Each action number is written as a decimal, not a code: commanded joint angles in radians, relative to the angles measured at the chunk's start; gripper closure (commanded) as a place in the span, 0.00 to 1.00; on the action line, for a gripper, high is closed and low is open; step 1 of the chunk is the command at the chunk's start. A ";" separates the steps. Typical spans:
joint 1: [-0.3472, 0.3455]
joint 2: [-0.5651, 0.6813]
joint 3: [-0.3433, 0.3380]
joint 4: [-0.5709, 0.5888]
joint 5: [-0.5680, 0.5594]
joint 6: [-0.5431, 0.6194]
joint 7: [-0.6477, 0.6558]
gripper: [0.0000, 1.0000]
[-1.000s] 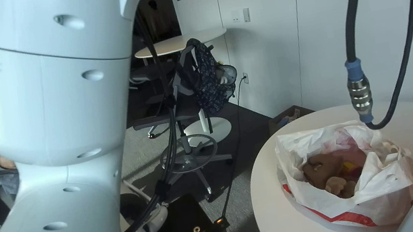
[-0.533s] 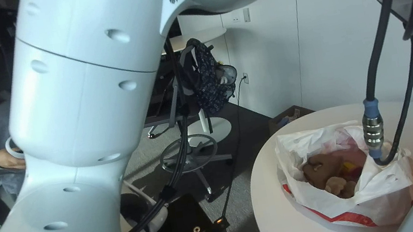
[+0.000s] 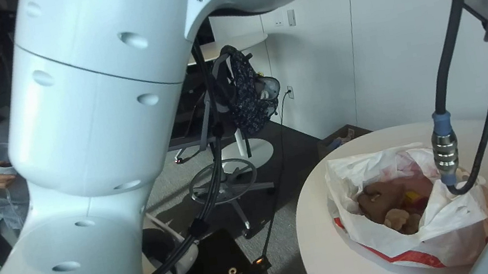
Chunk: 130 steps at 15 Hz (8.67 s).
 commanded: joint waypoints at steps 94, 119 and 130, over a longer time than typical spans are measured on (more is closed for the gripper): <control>0.117 -0.249 0.188 -0.296 0.087 -0.136 -0.542 0.72; 0.060 -0.186 0.051 -0.182 0.155 0.299 -0.299 0.00; 0.310 0.039 -0.184 -0.031 -0.428 0.223 0.280 0.00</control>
